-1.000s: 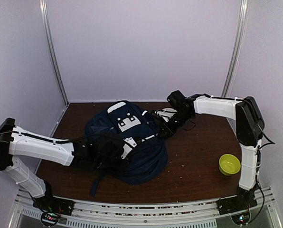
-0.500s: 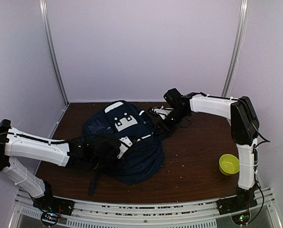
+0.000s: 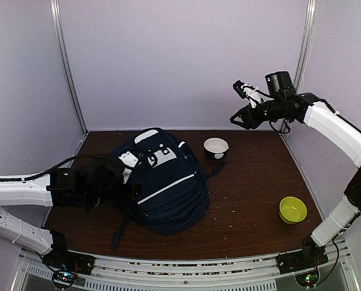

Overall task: Pack the student bag
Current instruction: Put down the student bag at the center of the board, then reset both arms

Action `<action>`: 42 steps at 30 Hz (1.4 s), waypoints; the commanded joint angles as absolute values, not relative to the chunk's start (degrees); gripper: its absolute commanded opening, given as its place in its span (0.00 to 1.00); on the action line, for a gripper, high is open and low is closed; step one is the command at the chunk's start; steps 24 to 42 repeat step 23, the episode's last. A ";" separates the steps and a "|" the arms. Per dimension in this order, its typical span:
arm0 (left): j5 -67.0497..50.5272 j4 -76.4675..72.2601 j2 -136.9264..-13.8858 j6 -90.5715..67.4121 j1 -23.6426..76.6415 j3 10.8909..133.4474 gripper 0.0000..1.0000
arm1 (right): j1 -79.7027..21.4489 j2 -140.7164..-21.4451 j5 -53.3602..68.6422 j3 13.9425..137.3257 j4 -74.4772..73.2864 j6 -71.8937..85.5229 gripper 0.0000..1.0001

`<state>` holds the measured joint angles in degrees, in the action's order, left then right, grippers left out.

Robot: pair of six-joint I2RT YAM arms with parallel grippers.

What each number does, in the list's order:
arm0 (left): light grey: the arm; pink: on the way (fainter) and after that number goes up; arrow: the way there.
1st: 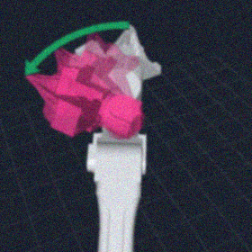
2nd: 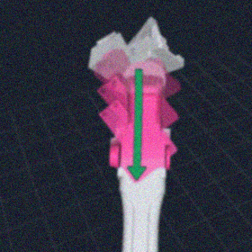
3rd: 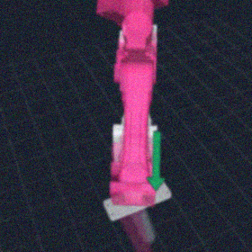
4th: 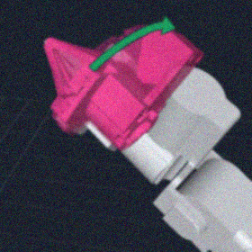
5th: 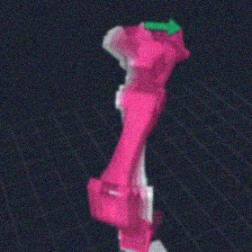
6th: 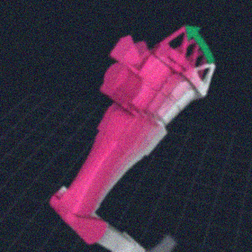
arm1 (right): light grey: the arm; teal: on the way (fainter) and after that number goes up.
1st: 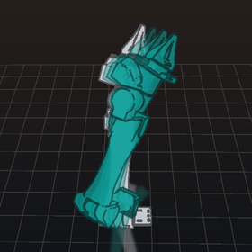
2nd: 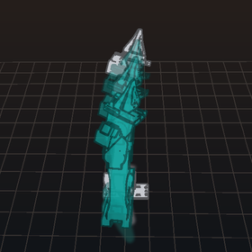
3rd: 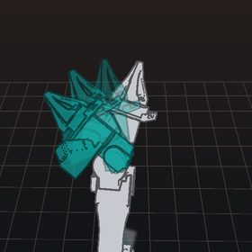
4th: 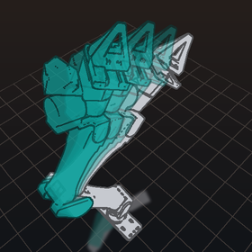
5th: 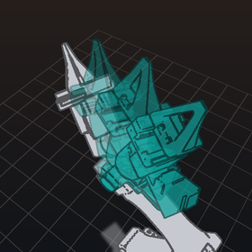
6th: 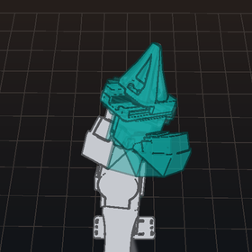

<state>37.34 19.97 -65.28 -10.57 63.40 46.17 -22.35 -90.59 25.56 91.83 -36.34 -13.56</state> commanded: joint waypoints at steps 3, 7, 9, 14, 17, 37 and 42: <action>42.39 22.32 -56.67 -11.25 52.79 52.28 0.98 | -15.02 -77.25 24.99 79.93 -27.07 -7.22 0.74; 43.65 22.11 -54.30 -9.19 46.55 54.09 0.98 | -11.79 -73.53 17.41 78.83 -28.68 -4.31 1.00; 45.32 21.97 -54.42 -8.56 43.81 54.86 0.98 | -11.20 -72.08 14.47 79.01 -30.27 -3.31 1.00; 48.64 23.71 -57.56 -12.77 37.68 55.75 0.98 | -11.21 -65.10 10.79 69.51 -24.75 -1.28 1.00; 47.37 23.92 -58.39 -15.64 36.09 55.19 0.98 | -11.16 -60.49 10.08 61.53 -17.86 0.10 1.00; 48.23 21.81 -57.49 -16.57 35.86 52.50 0.98 | -10.39 -58.83 9.31 55.53 -13.75 2.53 1.00; 48.23 21.81 -57.49 -16.57 35.86 52.50 0.98 | -10.39 -58.83 9.31 55.53 -13.75 2.53 1.00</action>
